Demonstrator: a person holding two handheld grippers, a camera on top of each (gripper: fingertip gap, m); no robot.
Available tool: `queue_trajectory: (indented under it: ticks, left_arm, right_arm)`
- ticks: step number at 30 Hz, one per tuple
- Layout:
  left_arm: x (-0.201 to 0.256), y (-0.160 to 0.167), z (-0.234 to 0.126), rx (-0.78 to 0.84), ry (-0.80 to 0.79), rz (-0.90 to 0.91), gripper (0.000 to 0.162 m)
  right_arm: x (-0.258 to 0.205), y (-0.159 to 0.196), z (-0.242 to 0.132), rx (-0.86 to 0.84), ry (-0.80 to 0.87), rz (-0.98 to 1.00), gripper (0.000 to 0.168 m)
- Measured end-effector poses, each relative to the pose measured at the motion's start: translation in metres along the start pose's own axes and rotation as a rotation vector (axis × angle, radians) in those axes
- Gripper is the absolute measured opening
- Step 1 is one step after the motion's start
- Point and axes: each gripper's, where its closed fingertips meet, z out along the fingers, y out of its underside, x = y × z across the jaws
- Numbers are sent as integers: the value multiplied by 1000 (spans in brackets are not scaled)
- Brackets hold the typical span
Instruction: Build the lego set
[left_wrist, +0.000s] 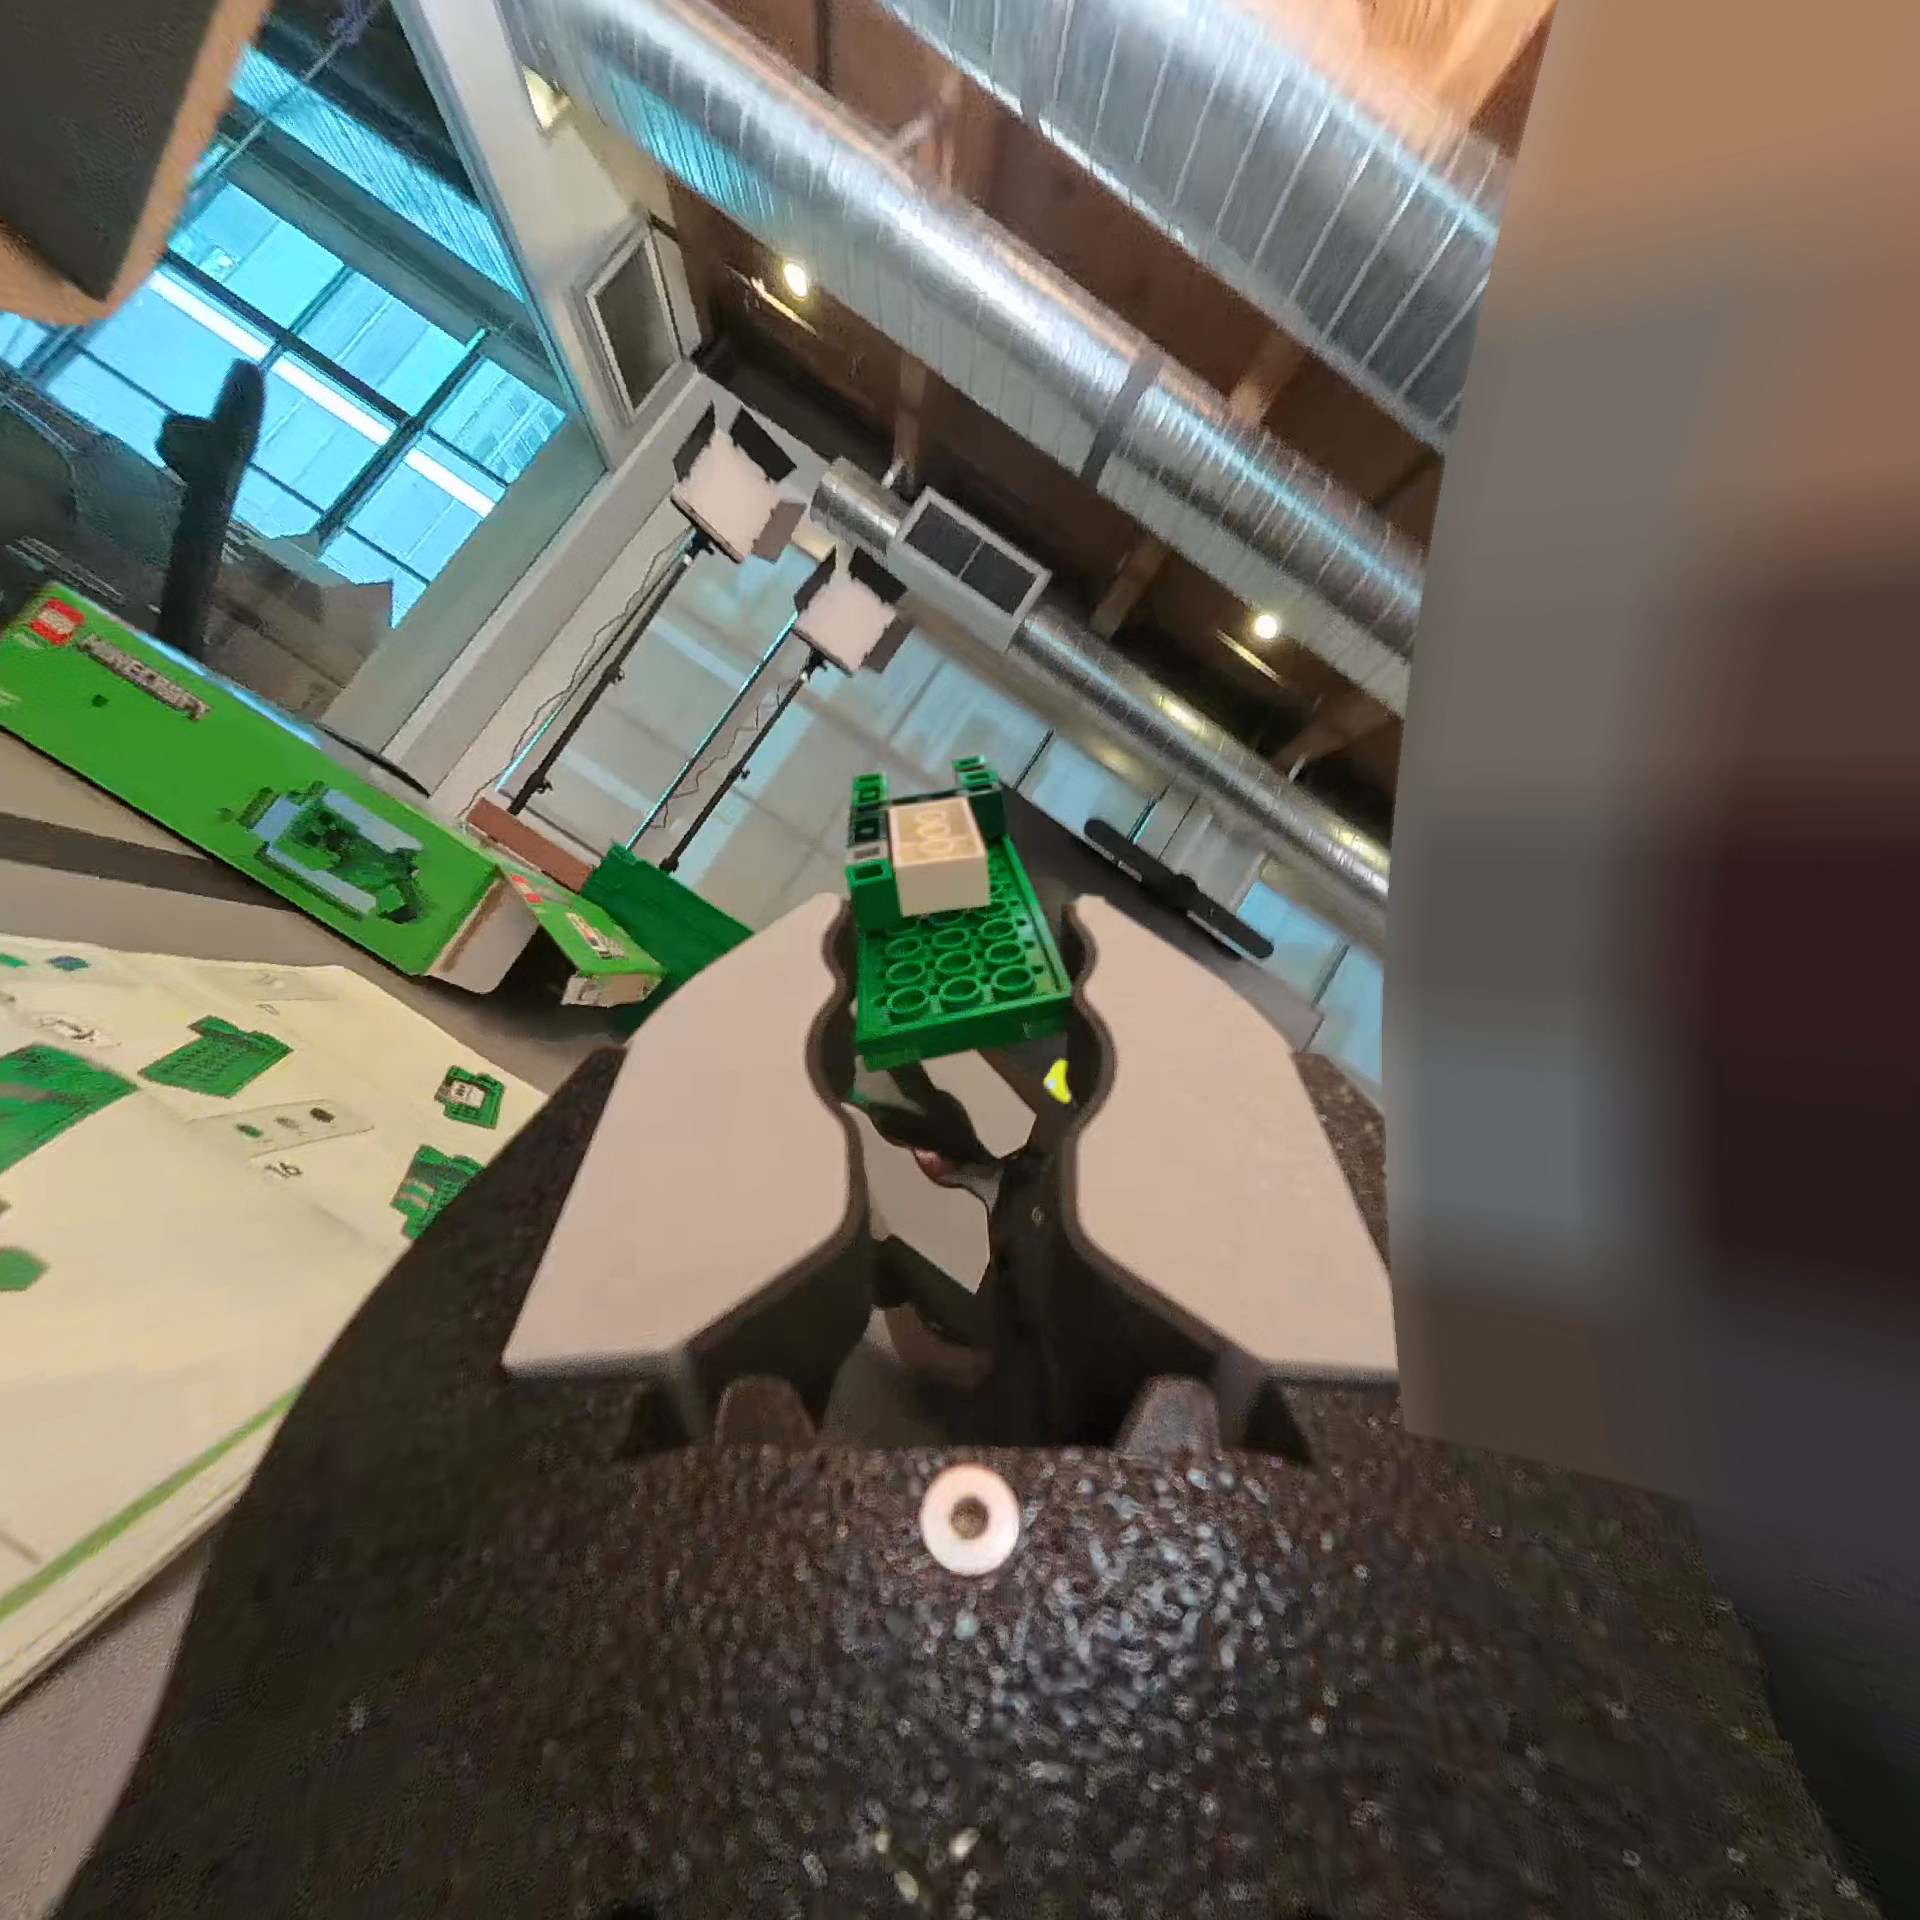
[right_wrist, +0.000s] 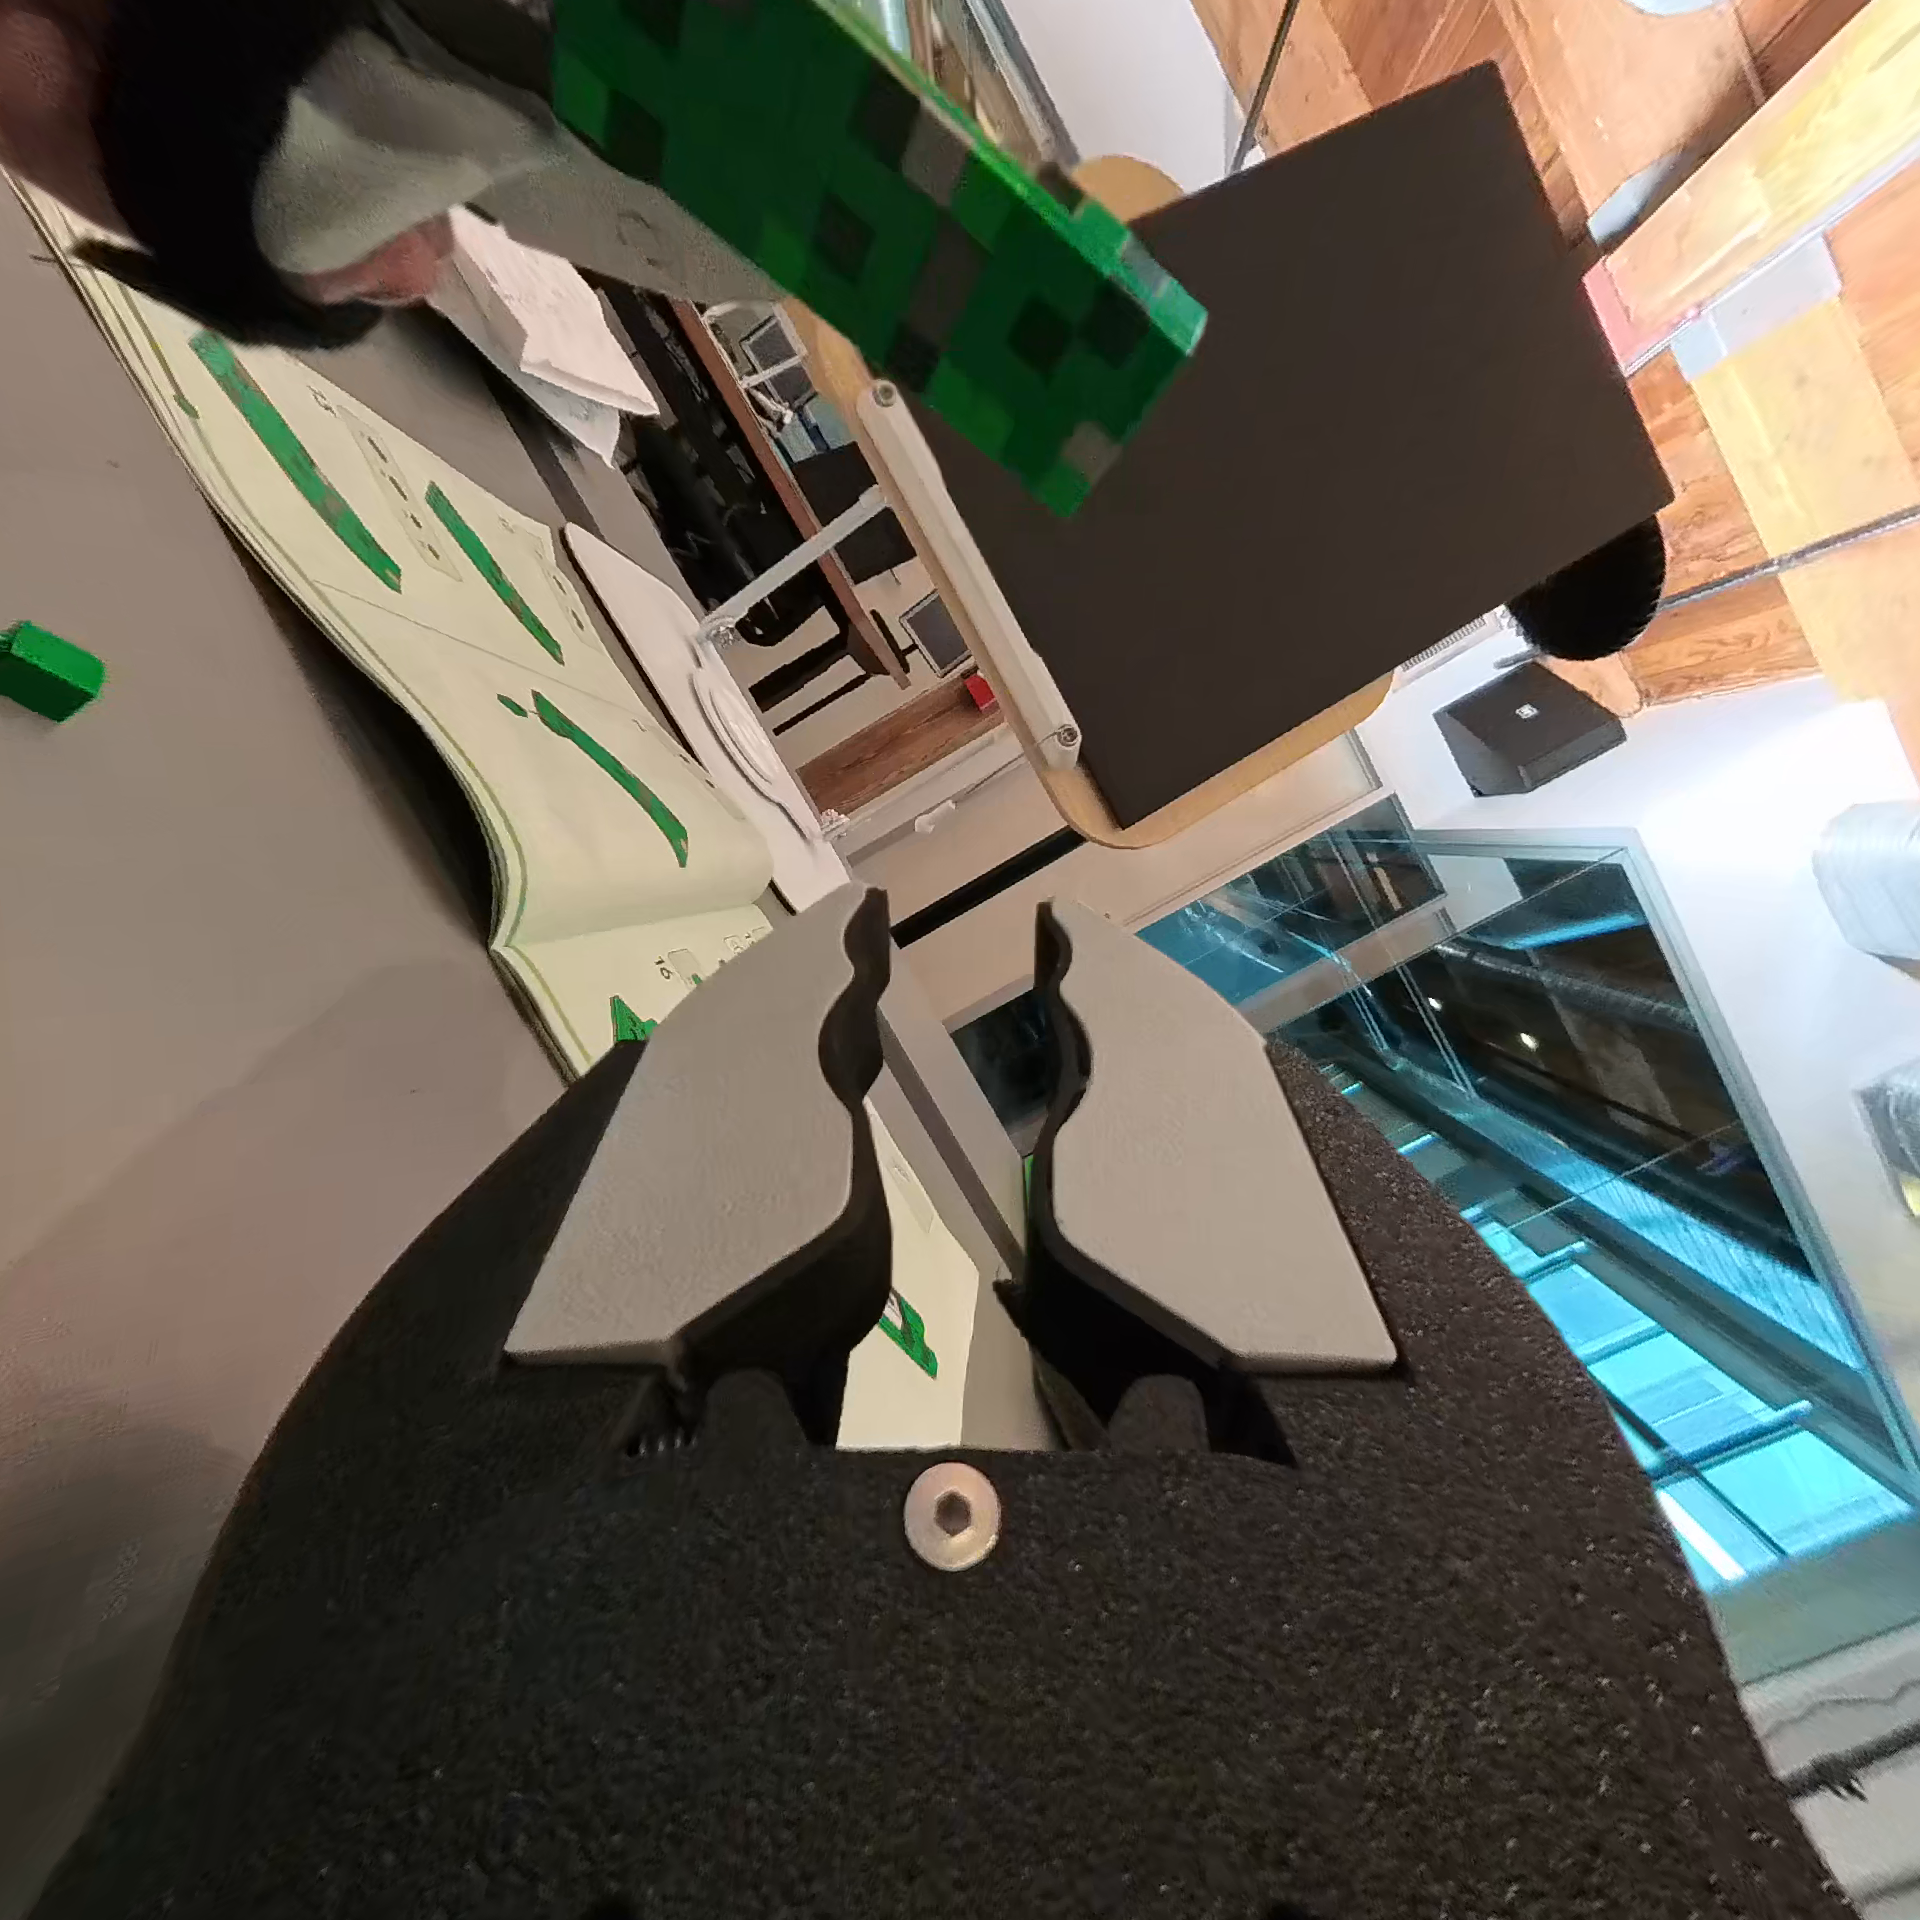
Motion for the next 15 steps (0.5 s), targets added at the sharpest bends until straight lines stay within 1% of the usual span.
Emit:
queue_trajectory:
  ticks: [4,6,8,9,10,13,14,15]
  left_arm:
    - [-9,-10,-6,73,-56,-12,36]
    - [-14,-15,-9,114,-111,21,37]
    - [-13,-18,-11,132,-152,97,36]
    - [-12,-17,-11,112,-186,177,37]
    - [-10,-14,-9,62,-233,305,36]
    - [-13,-1,-4,-203,-439,853,37]
    - [-17,-1,-7,-266,-533,1009,37]
    - [-22,-1,-10,-312,-612,1122,37]
  right_arm:
    - [-2,2,2,-5,-14,19,22]
    - [-3,4,3,-10,-22,32,21]
    - [-3,5,4,-15,-26,39,19]
    - [-4,6,4,-17,-28,41,18]
    - [-4,6,4,-18,-30,43,17]
    - [-3,8,5,-25,-32,55,16]
    - [-3,9,5,-28,-33,63,16]
    - [-3,10,5,-31,-33,73,16]
